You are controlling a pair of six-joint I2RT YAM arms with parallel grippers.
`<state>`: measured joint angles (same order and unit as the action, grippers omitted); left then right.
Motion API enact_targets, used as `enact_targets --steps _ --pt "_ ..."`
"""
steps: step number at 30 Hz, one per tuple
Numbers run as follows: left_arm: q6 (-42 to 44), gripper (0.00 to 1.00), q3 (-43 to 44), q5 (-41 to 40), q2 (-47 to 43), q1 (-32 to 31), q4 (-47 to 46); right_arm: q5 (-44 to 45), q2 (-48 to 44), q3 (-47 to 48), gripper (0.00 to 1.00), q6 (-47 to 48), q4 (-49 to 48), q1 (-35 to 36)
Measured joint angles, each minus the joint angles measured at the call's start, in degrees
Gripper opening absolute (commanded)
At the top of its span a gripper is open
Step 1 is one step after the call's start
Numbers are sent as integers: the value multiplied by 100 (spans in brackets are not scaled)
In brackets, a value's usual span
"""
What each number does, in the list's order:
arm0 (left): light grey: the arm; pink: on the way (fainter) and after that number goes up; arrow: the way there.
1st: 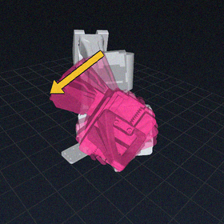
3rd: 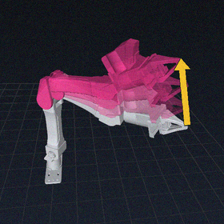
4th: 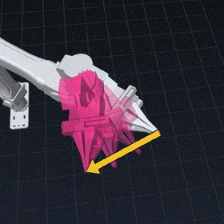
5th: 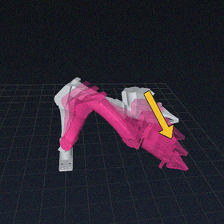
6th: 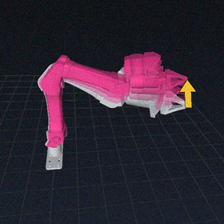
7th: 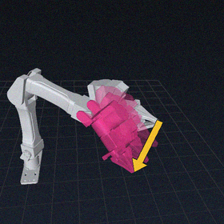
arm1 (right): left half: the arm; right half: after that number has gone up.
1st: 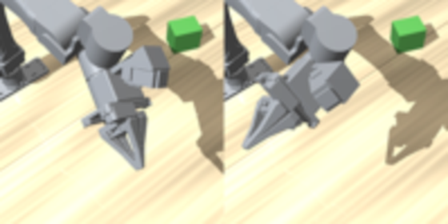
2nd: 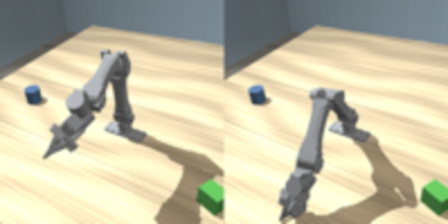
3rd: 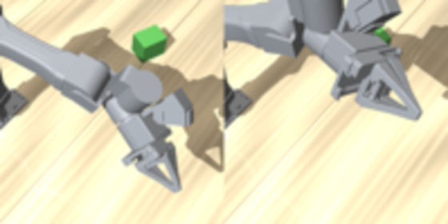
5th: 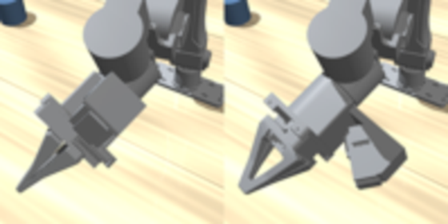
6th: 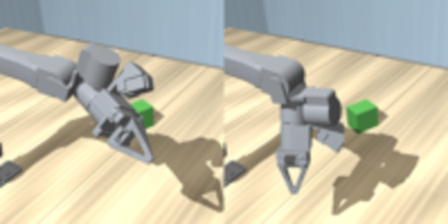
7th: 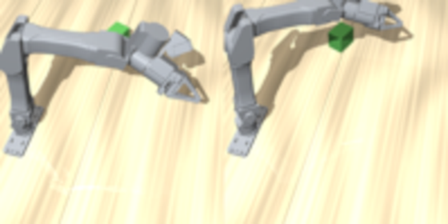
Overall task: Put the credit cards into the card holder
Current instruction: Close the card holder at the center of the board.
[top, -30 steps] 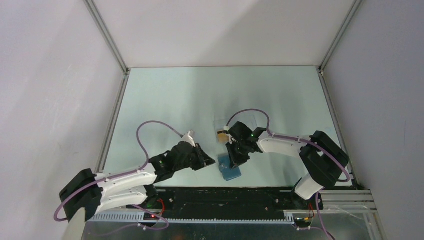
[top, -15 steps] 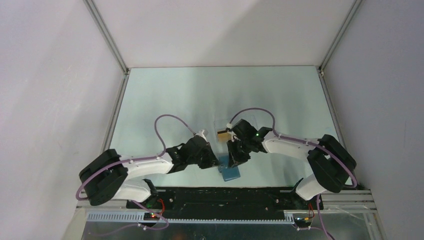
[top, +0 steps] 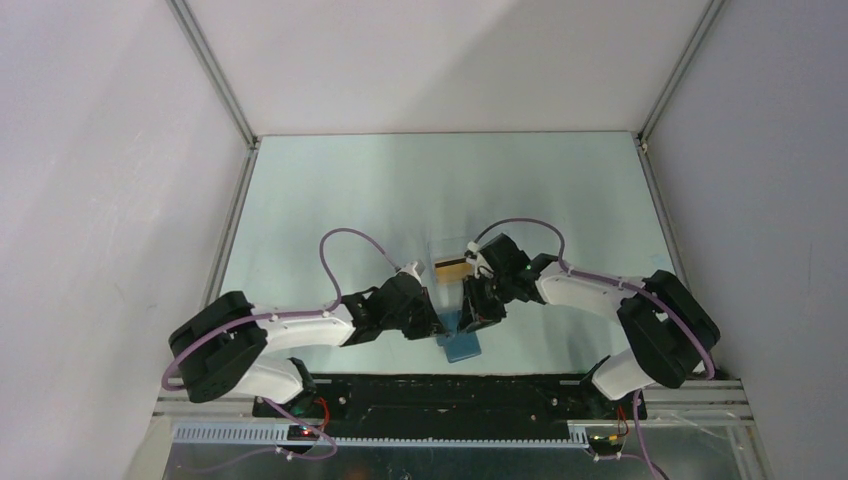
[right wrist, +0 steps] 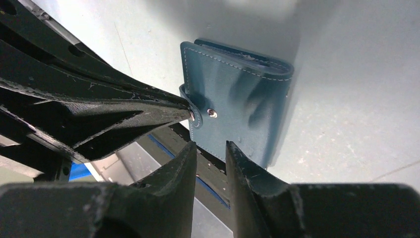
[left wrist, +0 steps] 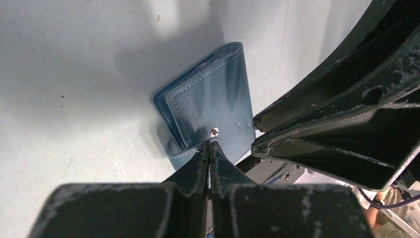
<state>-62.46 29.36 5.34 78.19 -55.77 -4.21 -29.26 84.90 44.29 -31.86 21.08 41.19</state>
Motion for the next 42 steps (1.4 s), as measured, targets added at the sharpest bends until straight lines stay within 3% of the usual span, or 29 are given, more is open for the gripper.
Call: enact_targets --steps 23,26,34,42 --pt "-44 5 0 -94 101 0 111 -756 874 -192 31 -452 -1318 17" --pt "-44 4 0 -111 101 0 144 -761 892 -199 27 -470 -1366 20" --pt "-44 3 0 -127 101 0 201 -754 887 -295 0 -509 -1593 20" --pt "-46 10 0 -136 101 0 223 -713 833 -341 0 -575 -1617 17"
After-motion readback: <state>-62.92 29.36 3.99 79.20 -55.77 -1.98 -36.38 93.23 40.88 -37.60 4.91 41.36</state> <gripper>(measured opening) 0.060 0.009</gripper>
